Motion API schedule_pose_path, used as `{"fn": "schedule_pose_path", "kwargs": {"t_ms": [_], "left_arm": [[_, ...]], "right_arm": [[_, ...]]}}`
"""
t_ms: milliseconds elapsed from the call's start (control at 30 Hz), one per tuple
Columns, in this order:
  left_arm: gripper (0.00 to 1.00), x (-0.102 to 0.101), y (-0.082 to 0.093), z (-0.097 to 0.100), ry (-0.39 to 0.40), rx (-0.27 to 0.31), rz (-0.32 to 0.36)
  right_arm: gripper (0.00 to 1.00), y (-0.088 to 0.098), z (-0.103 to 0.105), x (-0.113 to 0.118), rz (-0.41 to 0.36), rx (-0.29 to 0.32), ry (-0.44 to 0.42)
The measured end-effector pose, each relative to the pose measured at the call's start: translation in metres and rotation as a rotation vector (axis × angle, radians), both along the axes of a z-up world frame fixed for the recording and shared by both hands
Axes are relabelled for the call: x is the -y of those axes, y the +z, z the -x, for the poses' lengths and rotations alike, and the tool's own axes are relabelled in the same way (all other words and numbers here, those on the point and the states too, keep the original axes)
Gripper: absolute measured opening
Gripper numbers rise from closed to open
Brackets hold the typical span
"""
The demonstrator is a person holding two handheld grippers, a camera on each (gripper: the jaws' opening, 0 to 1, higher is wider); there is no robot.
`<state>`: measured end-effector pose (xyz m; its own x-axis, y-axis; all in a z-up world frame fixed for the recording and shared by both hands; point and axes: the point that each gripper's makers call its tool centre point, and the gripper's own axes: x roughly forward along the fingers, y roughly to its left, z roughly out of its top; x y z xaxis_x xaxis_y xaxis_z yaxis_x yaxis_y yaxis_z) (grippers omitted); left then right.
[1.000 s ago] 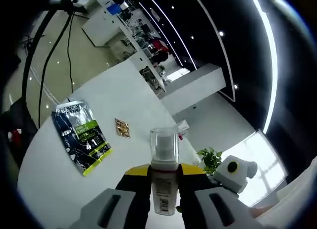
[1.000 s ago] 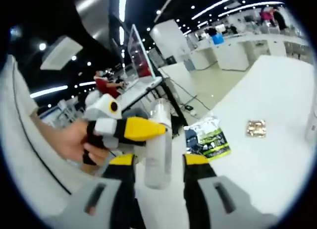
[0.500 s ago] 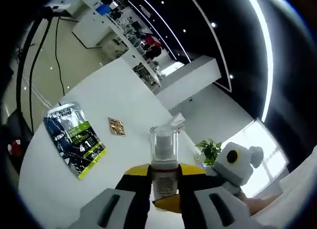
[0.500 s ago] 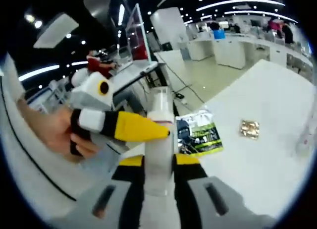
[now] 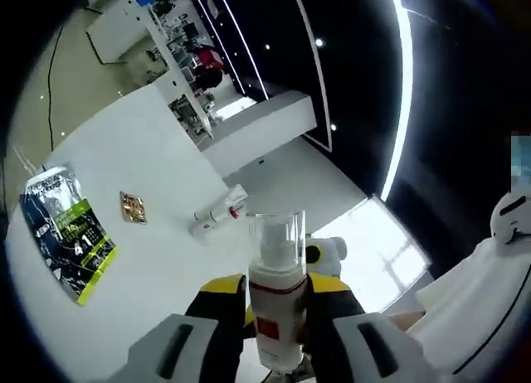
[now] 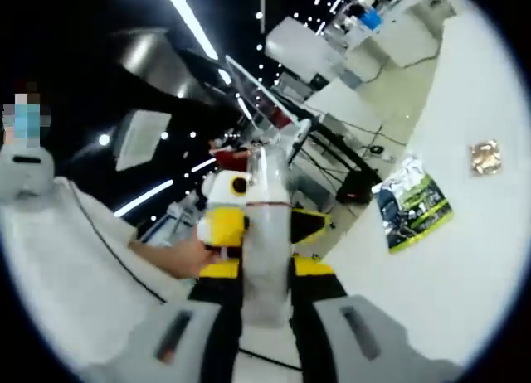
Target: Arrange the skincare products in the storage area until every visible bottle or jar stands upright without overlapping.
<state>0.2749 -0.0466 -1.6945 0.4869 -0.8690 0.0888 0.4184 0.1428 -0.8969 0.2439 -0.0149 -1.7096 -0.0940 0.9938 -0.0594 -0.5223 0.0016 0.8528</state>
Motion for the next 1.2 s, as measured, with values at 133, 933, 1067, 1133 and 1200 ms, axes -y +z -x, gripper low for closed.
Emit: {"fn": "schedule_pose_path", "kwargs": {"t_ms": [133, 933, 1067, 1133, 1200], "left_arm": [[0.24, -0.001, -0.002, 0.000, 0.008, -0.006, -0.004], [0.23, -0.023, -0.056, -0.029, 0.247, -0.124, -0.414], [0.23, -0.022, -0.057, -0.026, 0.237, -0.144, -0.382], [0.23, -0.021, -0.056, -0.024, 0.220, -0.143, -0.361], [0.22, -0.017, -0.050, -0.021, 0.191, -0.118, -0.303]], "right_arm": [[0.20, -0.001, 0.001, -0.002, -0.010, 0.002, -0.007], [0.23, -0.054, -0.032, -0.015, 0.598, 0.475, -0.206], [0.21, -0.055, -0.032, -0.009, 0.581, 0.432, -0.184], [0.20, -0.054, -0.030, -0.007, 0.562, 0.410, -0.175], [0.20, -0.050, -0.026, -0.006, 0.508, 0.354, -0.155]]}}
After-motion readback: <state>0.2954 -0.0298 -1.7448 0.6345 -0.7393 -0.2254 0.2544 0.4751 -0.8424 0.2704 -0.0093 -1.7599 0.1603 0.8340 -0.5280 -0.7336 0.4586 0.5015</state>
